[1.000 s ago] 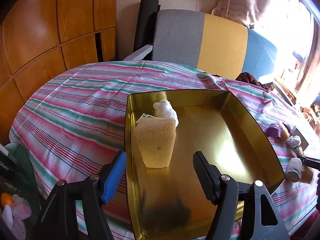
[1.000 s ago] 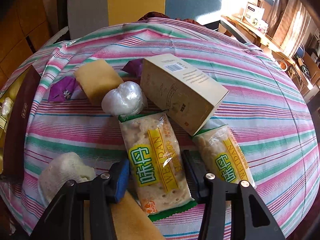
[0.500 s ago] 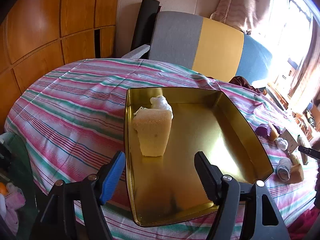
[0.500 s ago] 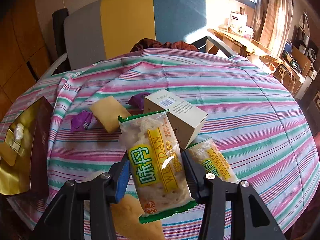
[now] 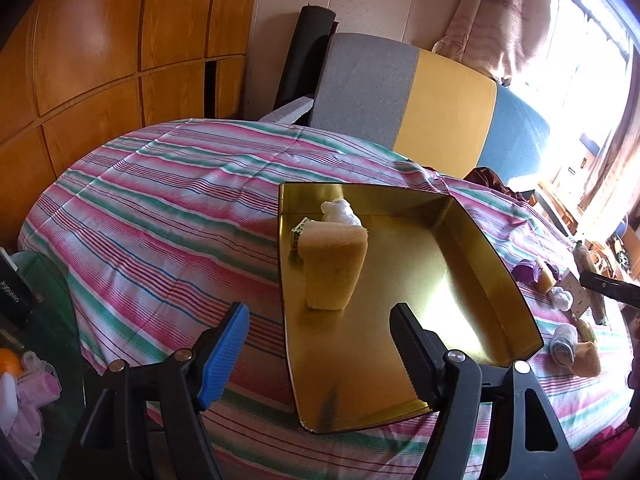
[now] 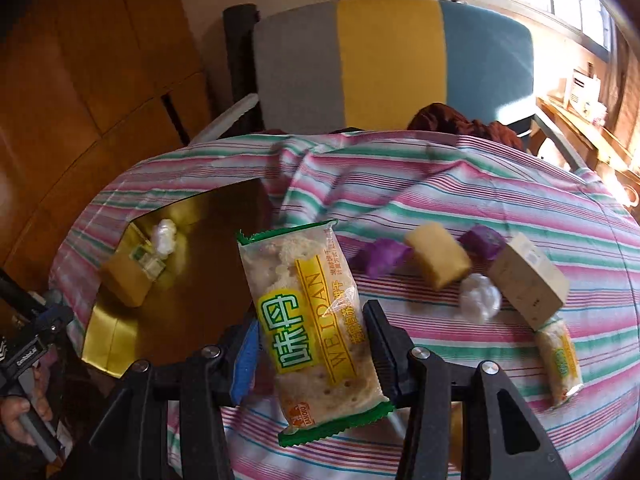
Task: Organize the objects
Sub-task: 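Grasp the WEIDAN biscuit packet with the right gripper and place it in the tray, then move both tools from the gold tray toward the items on the cloth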
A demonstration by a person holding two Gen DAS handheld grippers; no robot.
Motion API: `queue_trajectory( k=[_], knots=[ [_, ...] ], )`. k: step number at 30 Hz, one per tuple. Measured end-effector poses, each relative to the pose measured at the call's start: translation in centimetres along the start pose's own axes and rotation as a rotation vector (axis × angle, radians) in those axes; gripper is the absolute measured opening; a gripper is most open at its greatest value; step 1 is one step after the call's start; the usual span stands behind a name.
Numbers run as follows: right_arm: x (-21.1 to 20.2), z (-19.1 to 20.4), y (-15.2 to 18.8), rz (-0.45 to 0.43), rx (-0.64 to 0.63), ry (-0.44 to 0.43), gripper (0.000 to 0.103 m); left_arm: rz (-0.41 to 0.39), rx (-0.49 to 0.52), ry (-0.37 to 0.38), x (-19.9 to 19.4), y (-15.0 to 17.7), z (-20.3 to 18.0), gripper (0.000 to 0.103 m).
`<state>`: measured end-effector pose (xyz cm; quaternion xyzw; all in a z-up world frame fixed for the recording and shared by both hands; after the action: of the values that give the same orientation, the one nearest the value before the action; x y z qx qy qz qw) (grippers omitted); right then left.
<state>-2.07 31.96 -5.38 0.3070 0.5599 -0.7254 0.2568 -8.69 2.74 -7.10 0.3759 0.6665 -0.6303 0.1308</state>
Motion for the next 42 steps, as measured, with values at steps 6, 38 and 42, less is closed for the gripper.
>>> queue_trajectory(
  k=[6, 38, 42],
  knots=[
    [4.9, 10.8, 0.5, 0.115, -0.097, -0.170, 0.049, -0.017, -0.014, -0.031, -1.1, 0.2, 2.0, 0.074],
    [10.0, 17.9, 4.8, 0.239, -0.126, -0.261, 0.057, -0.037, -0.021, -0.096, -1.8, 0.4, 4.1, 0.078],
    [8.6, 16.1, 3.9, 0.180, -0.130, -0.224, 0.057, -0.045, 0.017, -0.094, -2.3, 0.2, 3.0, 0.078]
  ],
)
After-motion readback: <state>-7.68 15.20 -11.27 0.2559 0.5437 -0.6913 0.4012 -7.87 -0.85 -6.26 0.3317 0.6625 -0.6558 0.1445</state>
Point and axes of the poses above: each gripper's, at about its wrist camera, not at the fingertips, and x roughly the way its jaws point, z to its left, y to its underside, the point moved 8 cm from there along x, roughly the way its jaws point, and after that the axes turned 3 degrees about -z, right-handed, at the moved point
